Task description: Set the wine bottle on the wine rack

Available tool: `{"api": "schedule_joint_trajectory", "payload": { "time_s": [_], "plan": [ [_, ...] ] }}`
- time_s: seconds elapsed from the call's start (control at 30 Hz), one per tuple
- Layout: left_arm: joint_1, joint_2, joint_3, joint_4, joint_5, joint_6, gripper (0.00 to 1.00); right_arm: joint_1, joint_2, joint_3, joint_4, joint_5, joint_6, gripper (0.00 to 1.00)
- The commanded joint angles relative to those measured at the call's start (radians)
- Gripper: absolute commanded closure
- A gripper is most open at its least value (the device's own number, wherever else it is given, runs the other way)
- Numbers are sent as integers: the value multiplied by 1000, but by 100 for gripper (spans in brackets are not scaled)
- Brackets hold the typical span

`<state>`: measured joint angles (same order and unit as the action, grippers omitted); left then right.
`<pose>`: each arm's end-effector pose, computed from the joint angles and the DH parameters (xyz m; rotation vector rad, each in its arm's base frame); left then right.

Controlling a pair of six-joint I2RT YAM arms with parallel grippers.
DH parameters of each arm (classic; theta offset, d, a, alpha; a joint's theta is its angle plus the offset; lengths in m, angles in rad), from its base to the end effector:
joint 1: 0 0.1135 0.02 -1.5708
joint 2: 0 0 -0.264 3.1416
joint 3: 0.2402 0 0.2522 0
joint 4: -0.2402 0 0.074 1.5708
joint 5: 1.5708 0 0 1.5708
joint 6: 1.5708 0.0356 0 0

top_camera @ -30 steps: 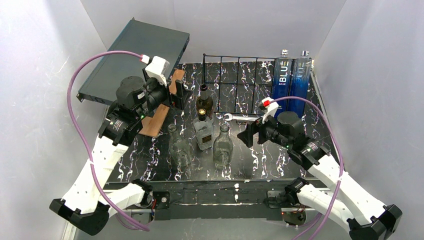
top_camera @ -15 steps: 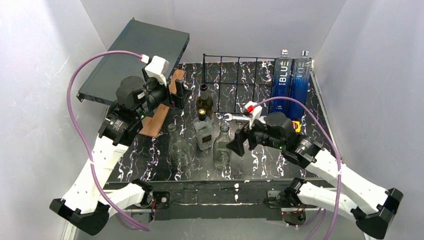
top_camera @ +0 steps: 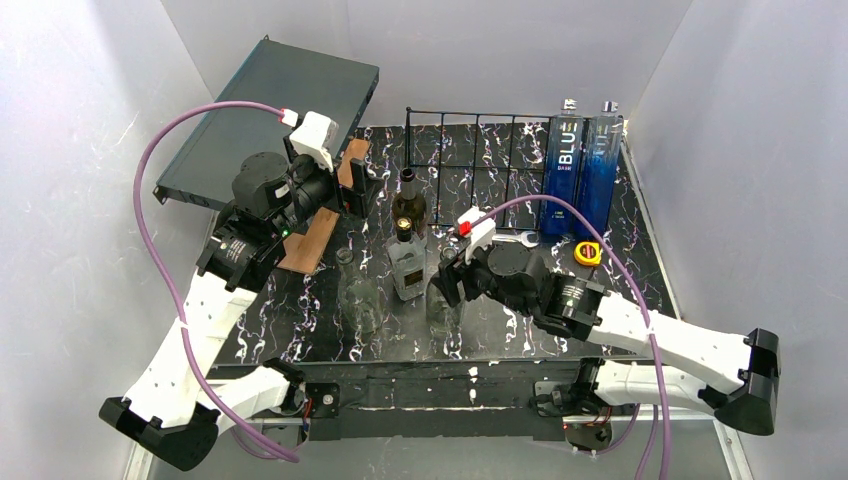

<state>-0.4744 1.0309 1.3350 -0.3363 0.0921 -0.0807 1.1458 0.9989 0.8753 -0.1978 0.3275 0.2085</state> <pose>0.1848 -0.0986 0.4670 0.3888 1.5788 -0.5030 0.1052 0.2046 0.3308 -0.6591 1.8053 0.6164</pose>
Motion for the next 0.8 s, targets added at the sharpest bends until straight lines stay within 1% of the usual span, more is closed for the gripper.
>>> {"api": "schedule_joint_trajectory", "payload": {
  "time_s": [0.0,0.07,0.2,0.3,0.33,0.43,0.57,0.6,0.77],
  "plan": [
    [-4,-14,-3,23,-2,8,1,5,9,27,67,53,14,30],
    [-4,-11,-4,23,0,7,1,5,20,22,70,61,29,35],
    [-4,-10,-6,26,-1,8,1,5,34,19,77,61,38,38],
    [-4,-12,-7,26,-3,9,1,5,37,15,75,76,44,46],
    [-4,-14,-7,25,-6,10,1,5,30,12,77,92,45,57],
    [-4,-15,-7,25,-9,12,1,5,16,11,81,119,42,75],
    [-4,-14,-7,25,-9,12,1,5,2,14,87,154,29,97],
    [-4,-13,-7,25,-9,12,1,5,0,15,87,165,24,99],
    [-4,-9,-6,25,-3,9,1,5,-10,22,100,207,3,99]
  ]
}}
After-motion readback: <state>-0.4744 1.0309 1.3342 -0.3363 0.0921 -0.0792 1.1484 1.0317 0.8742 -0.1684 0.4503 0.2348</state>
